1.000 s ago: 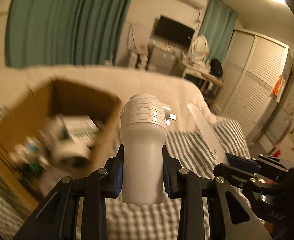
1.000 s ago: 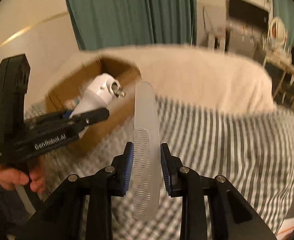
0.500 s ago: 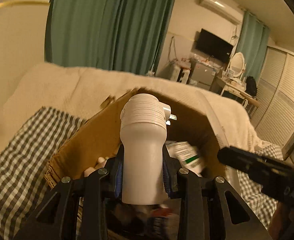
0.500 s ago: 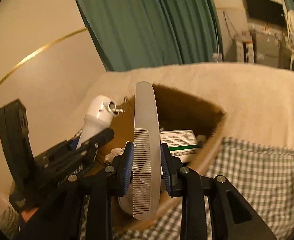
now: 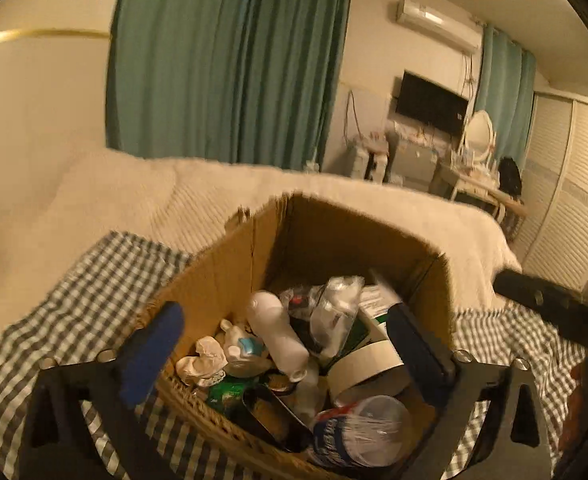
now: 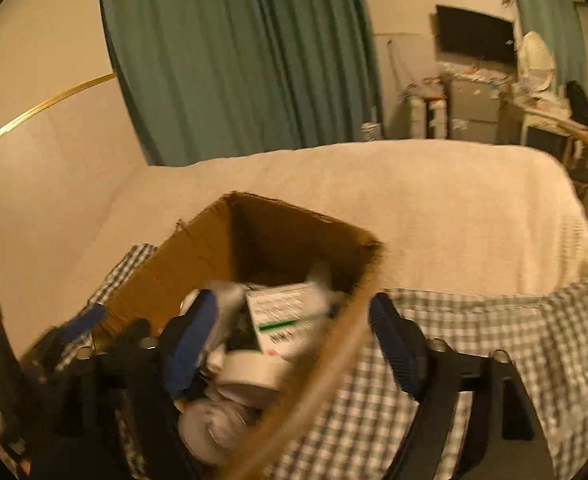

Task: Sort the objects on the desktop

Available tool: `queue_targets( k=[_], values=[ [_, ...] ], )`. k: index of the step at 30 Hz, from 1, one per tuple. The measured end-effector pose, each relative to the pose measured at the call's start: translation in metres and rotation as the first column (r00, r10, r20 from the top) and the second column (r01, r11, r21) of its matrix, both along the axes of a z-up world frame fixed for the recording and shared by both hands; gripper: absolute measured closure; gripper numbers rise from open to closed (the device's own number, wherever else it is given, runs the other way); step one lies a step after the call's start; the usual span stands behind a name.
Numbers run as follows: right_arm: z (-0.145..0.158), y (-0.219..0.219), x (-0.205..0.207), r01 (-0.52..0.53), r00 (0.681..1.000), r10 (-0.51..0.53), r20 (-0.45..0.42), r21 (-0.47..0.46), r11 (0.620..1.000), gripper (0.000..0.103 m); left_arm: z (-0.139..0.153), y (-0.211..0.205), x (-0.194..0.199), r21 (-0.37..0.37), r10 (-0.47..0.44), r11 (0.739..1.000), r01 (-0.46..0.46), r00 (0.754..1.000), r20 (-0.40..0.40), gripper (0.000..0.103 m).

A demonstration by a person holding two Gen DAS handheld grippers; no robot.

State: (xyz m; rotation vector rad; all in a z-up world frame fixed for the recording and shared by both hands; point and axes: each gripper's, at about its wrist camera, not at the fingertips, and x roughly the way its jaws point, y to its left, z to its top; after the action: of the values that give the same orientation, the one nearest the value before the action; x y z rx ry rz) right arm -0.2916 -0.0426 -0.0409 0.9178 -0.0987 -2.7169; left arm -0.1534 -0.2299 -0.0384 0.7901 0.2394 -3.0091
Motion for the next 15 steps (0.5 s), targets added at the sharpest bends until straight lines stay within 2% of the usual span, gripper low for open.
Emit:
queue_targets(
  k=[2,4,7,10,12,15],
  values=[
    [0.007,0.006,0.016,0.023,0.999,-0.022,-0.024,0.032,0.999,0.008,0.007,0.013,0.017,-0.025,-0.013,1.0,0.012,0.999,-0.03,0.0],
    [0.011,0.014,0.038,0.059,0.997,-0.052,-0.064,0.104,0.993,0.002,0.01,0.027,0.024,-0.063,-0.033,0.998,0.03,0.999,-0.033,0.0],
    [0.008,0.024,0.051,0.078,0.995,-0.063,-0.083,0.192,0.978,0.001,0.005,0.05,0.031,-0.137,-0.001,0.991,0.001,1.0,-0.002,0.0],
    [-0.009,0.033,0.06,0.073,0.997,-0.072,-0.01,0.241,0.968,0.001,-0.002,0.07,0.05,-0.139,0.031,0.99,-0.032,0.999,-0.008,0.0],
    [-0.022,0.039,0.063,0.084,0.996,-0.091,0.017,0.245,0.966,0.001,-0.01,0.078,0.059,-0.141,0.045,0.989,-0.044,0.999,-0.003,0.0],
    [-0.035,0.052,0.073,0.118,0.992,-0.123,0.012,0.2,0.973,0.001,-0.022,0.08,0.06,-0.126,0.055,0.991,-0.05,0.998,0.035,0.0]
  ],
)
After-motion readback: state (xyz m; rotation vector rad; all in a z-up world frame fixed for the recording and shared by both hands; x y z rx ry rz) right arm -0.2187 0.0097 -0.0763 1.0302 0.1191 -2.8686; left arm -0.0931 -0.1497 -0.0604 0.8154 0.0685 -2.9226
